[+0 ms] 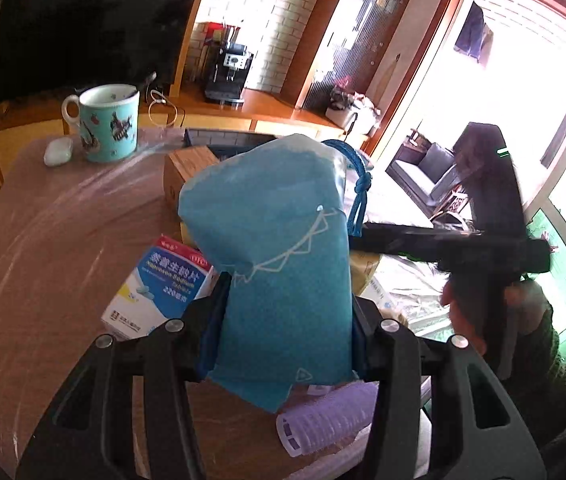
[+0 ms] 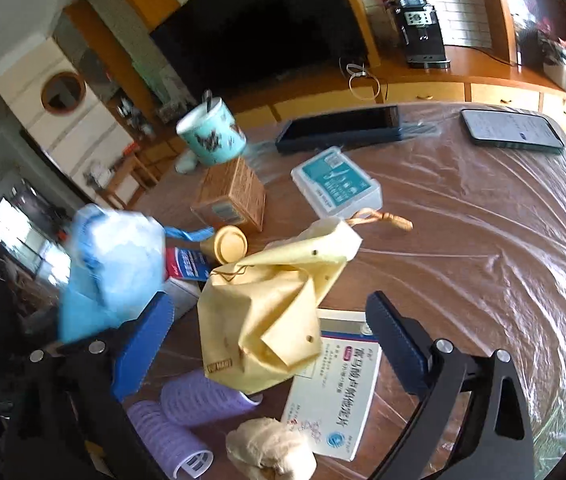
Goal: Collect trash
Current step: 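Grasp the blue cloth bag with the left tool while the right tool grasps the yellow paper bag, then carry the blue bag with the left tool while the right tool carries the yellow bag over the bin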
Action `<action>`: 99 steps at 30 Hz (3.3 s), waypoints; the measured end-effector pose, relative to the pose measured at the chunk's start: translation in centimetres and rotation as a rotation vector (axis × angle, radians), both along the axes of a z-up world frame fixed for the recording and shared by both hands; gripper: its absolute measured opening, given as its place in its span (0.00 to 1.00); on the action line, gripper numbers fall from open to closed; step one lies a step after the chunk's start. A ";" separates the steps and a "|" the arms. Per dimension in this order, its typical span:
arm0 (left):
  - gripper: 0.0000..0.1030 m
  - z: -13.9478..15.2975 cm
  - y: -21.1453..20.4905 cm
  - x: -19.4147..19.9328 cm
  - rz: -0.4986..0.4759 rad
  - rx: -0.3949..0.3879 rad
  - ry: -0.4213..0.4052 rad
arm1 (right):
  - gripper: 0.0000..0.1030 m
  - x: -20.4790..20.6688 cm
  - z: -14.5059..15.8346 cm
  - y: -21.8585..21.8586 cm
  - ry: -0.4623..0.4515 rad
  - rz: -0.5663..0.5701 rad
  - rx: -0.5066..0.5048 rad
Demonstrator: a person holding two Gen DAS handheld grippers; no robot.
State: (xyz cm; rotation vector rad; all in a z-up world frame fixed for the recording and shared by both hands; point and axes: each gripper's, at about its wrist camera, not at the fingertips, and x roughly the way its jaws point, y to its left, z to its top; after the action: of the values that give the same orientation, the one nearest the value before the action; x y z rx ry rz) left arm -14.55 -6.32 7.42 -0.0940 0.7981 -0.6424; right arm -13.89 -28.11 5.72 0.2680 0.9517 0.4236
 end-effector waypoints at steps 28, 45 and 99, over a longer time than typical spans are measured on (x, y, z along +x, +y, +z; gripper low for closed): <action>0.50 1.9 1.7 -2.6 0.038 -0.020 -0.048 | 0.45 -8.9 5.7 -1.2 -0.264 -0.003 -0.042; 0.50 1.2 1.2 -12.7 -0.094 0.050 -0.038 | 0.46 -20.9 4.9 -1.0 -0.255 0.114 0.011; 0.49 -14.4 -2.5 -14.9 -0.128 0.281 0.255 | 0.45 -22.8 -8.9 2.1 0.065 0.153 -0.124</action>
State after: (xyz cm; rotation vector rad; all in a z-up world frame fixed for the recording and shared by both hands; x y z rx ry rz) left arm -29.42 -8.78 -6.94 0.1349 1.1404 -0.6404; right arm -36.67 -26.03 -3.19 0.0976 1.0623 0.4959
